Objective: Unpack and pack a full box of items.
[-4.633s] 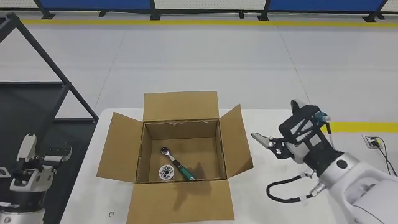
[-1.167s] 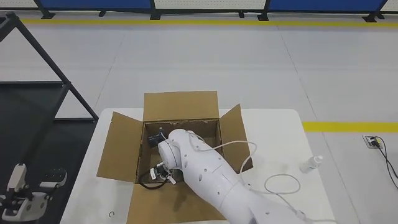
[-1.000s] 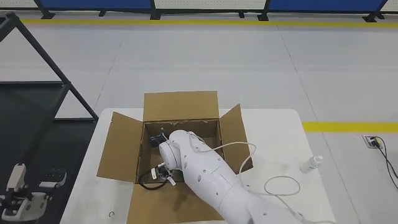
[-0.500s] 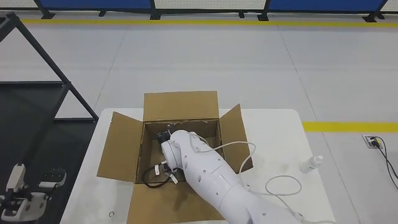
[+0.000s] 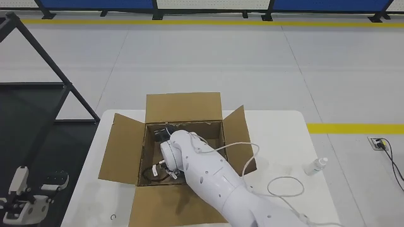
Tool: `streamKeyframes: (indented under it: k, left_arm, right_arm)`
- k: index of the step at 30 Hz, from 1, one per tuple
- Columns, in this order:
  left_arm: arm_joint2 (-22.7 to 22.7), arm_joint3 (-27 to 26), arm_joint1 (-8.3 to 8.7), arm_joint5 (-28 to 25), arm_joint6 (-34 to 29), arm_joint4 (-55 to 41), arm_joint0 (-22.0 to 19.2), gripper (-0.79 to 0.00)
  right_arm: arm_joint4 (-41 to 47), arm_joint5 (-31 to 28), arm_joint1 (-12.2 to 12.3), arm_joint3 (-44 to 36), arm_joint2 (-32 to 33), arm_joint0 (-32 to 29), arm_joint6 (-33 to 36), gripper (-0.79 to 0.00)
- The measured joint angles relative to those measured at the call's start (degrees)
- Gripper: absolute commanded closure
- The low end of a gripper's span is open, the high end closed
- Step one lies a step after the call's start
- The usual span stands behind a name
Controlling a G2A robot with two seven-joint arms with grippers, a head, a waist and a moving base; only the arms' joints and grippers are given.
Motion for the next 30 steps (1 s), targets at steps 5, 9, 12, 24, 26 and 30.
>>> streamKeyframes:
  k: [5, 9, 12, 24, 26, 30]
  left_arm:
    - [-0.20, -0.02, -0.11, -0.10, 0.07, -0.03, 0.11, -0.785]
    - [-0.36, 0.00, -0.21, -0.12, 0.19, -0.21, 0.22, -0.785]
    - [-0.40, -0.02, -0.27, -0.12, 0.21, -0.11, 0.23, -0.785]
    - [-0.12, 0.08, -0.48, 0.00, 0.13, 0.40, 0.01, -0.785]
    - [-0.08, 0.09, -0.52, 0.02, 0.16, 0.50, -0.05, -0.785]
    - [0.03, 0.06, -0.57, 0.05, -0.02, 0.62, -0.16, -0.785]
  right_arm:
    - [0.01, -0.84, -0.05, 0.76, -0.14, -1.09, -0.73, -0.785]
    - [0.07, -1.22, -0.09, 1.27, -0.28, -1.70, -0.69, -0.785]
    - [0.28, -1.33, -0.09, 1.59, -0.28, -2.01, -1.03, -0.785]
    - [0.59, -2.59, -0.06, 1.88, -0.25, -2.75, -2.44, -0.012]
    - [0.59, -2.63, -0.04, 1.84, -0.23, -2.74, -2.81, 0.000]
    - [0.58, -2.32, -0.01, 1.63, -0.11, -2.59, -3.77, 0.000]
